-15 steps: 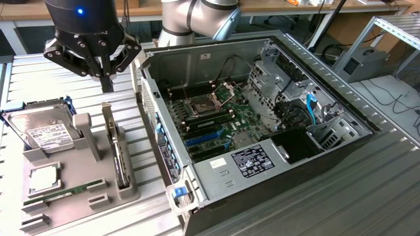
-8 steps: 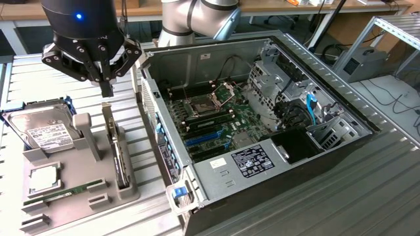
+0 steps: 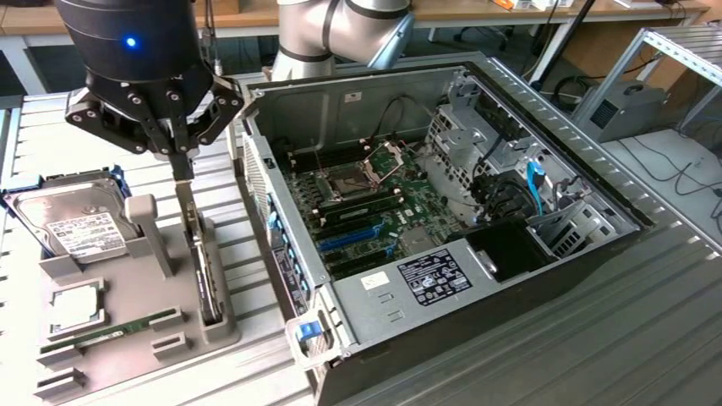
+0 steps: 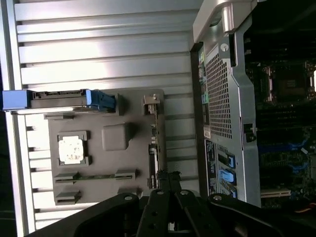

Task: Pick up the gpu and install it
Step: 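Reach for the gpu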

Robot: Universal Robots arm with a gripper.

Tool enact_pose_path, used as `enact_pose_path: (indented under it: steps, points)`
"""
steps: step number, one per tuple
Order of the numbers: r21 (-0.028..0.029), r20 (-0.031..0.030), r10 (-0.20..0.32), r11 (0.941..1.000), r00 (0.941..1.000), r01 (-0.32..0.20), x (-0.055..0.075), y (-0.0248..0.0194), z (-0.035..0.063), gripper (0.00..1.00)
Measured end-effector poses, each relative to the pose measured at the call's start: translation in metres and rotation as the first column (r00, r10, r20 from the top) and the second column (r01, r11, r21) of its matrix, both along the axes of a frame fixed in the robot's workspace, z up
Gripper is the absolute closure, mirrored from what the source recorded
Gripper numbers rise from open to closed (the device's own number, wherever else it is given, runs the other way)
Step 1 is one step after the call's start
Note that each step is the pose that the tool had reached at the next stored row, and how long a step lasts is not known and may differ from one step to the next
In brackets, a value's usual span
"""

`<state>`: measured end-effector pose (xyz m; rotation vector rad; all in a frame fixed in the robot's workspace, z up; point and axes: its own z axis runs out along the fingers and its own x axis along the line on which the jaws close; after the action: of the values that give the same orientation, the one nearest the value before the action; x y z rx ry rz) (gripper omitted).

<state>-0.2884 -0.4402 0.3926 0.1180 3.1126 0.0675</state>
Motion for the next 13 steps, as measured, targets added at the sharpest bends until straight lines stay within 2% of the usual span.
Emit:
enact_pose_path:
  steps: [4,10,11,13]
  points:
    - [0.0001,0.0001,0.000,1.0000,1.0000,0.000,-0.002,-0.0081,-0.0001,0.89]
    - [0.0001,0.0001,0.000,1.0000,1.0000,0.000,-0.004,-0.0166,0.0000,0.89]
    - [0.0001,0.0001,0.000,1.0000,1.0000,0.000,-0.005,-0.0191,-0.0001,0.89]
    - [0.0000,0.0000,0.000,1.0000,1.0000,0.000,-0.005,-0.0197,0.0000,0.89]
